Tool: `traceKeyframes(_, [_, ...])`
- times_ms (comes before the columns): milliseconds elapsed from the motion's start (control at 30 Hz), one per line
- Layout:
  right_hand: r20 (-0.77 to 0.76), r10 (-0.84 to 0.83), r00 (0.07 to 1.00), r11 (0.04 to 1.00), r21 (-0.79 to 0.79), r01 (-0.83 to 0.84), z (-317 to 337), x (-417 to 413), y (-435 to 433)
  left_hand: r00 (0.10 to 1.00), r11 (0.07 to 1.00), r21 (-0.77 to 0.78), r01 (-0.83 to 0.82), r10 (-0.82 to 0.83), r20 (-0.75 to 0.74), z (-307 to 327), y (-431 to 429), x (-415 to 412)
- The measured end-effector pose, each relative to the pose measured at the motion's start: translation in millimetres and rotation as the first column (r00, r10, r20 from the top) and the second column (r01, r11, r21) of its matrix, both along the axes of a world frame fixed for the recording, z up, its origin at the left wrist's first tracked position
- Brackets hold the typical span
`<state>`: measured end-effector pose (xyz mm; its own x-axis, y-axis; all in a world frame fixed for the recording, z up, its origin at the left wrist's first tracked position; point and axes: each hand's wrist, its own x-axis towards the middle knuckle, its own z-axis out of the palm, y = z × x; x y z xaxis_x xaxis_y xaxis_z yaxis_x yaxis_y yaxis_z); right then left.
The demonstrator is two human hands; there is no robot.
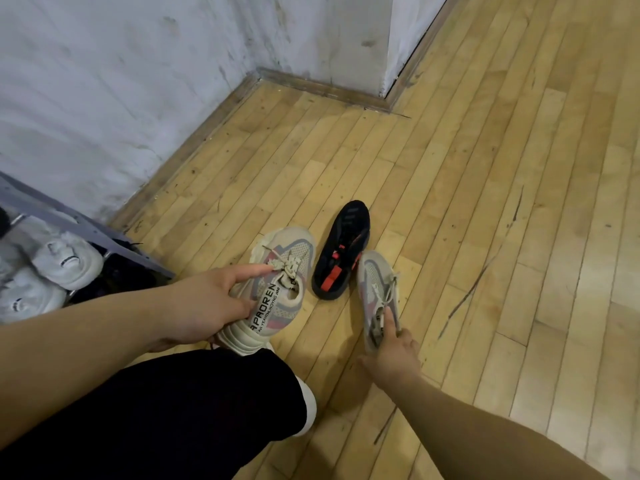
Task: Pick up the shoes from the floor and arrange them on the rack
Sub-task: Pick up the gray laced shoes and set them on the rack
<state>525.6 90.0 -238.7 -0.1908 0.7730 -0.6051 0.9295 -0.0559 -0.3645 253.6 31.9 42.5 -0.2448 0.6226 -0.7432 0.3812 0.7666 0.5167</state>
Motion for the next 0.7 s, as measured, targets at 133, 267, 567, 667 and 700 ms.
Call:
traceKeyframes(133, [-0.052, -0.101, 0.994, 0.993, 0.063, 0.104, -5, -12, 4, 0.999, 0.999, -0.011, 0.031, -0.031, -0.009, 2, -5, -6])
traceKeyframes(267, [-0.389, -0.256, 0.885, 0.965, -0.153, 0.211, 33, -16, 15, 1.000, 1.000, 0.017, 0.009, -0.009, -0.008, 13, -10, -18])
traceKeyframes(567, [-0.840, -0.192, 0.507, 0.969, -0.245, -0.039, 208, -59, -4, 0.949, 0.837, 0.449, -0.313, 0.298, 0.106, 115, -31, -23])
traceKeyframes(667, [-0.902, 0.072, 0.426, 0.984, -0.005, -0.177, 279, -101, -10, 0.929, 0.740, 0.596, -0.312, 0.368, 0.028, 149, -67, -26])
traceKeyframes(700, [-0.920, 0.116, 0.375, 0.975, 0.034, -0.218, 301, -118, -13, 0.915, 0.696, 0.650, -0.306, 0.404, -0.002, 162, -84, -29])
